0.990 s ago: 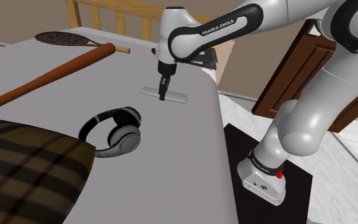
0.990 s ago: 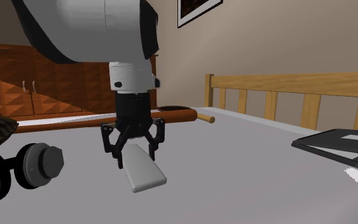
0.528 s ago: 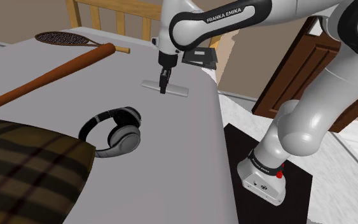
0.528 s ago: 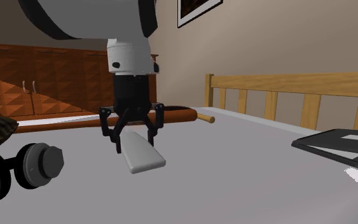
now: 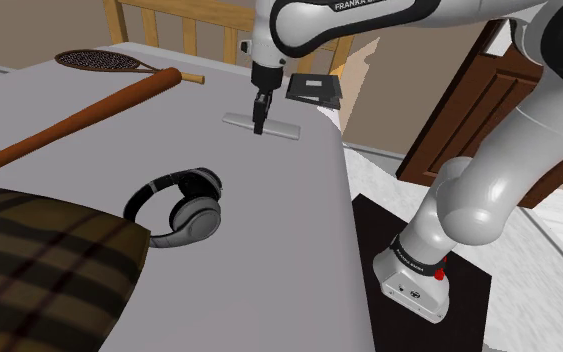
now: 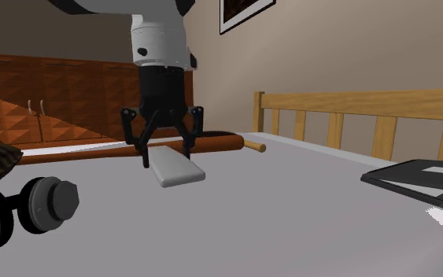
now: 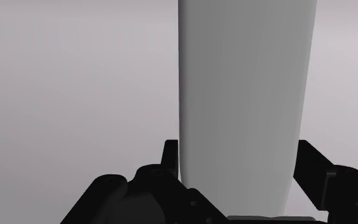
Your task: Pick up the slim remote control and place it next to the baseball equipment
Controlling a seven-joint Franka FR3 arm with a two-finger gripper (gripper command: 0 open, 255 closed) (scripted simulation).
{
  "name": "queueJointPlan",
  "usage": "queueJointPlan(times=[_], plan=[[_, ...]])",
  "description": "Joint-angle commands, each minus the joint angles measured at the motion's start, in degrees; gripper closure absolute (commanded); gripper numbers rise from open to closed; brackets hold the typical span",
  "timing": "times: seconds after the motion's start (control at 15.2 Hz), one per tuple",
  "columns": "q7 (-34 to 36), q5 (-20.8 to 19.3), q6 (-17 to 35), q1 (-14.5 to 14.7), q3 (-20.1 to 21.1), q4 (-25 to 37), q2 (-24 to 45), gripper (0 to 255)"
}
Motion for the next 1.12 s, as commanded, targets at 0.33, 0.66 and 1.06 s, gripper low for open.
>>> queueJointPlan(times=[0.33, 0.66, 1.06], plan=[[-2.2, -0.3, -3.6, -1.1, -1.2, 8.6, 5.0, 255], [-5.8, -0.4, -6.3, -2.9, -2.9, 21.1, 14.8, 255], [-9.9, 0.2, -12.6, -5.5, -4.4, 42.3, 29.6, 255]])
